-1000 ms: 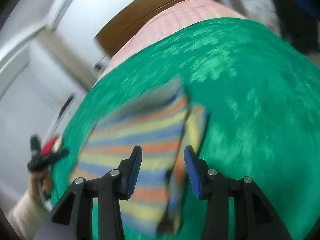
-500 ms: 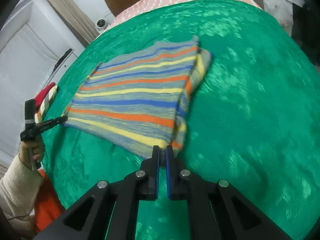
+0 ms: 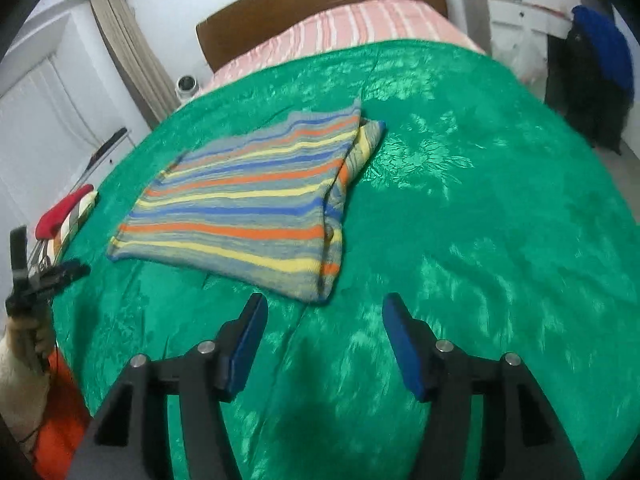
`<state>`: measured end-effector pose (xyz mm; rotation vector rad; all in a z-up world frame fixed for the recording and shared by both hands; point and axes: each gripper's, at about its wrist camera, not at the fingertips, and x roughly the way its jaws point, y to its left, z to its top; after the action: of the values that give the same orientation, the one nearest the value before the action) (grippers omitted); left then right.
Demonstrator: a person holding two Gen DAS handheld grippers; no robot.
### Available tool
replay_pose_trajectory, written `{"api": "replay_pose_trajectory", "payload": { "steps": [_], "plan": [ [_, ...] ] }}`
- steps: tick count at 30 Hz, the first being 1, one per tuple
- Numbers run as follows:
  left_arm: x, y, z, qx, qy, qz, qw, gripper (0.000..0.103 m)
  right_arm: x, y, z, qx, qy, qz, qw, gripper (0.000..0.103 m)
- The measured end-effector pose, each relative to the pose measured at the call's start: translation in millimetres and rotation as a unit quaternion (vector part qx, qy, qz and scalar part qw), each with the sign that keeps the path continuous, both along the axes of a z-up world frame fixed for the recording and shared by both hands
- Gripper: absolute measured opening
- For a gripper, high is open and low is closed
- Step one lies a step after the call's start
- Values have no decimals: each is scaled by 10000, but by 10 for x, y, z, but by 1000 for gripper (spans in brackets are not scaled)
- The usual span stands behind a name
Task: Fold small clothes
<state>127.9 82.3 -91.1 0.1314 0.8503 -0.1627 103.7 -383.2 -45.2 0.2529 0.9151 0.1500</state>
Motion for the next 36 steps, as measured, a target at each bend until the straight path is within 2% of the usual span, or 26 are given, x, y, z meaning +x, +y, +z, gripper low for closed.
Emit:
{"api": "replay_pose_trajectory", "payload": {
  "steps": [3,4,6,8,9,12,20,36],
  "plan": [
    [-45,-166,-305,198,187,-52,9996,96,-161,77,-80,-340,-175,-96,9992,63],
    [-29,-184,-392,185,235,-4,9996,97,-203,92,-146,-458,-188,-110,9987,67],
    [-53,-141,-472,12,112,196,9997,102,-281,94,-367,-580,-204,-138,9980,68],
    [-51,-102,-479,-108,109,251,9996,102,-377,82,-444,-576,-610,-133,9964,70],
    [-44,-99,-479,-109,109,233,9996,102,-370,88,-463,-567,-642,-134,9962,71],
    [-50,-98,-490,-113,40,213,9997,102,-333,110,-478,-597,-650,-71,9961,75],
    [-113,-117,-516,-105,-38,207,9997,102,-350,185,-478,-802,-682,-92,9944,75],
    [-139,-142,-520,-68,-83,204,9997,102,-350,193,-491,-802,-685,-97,9944,75]
  ]
}}
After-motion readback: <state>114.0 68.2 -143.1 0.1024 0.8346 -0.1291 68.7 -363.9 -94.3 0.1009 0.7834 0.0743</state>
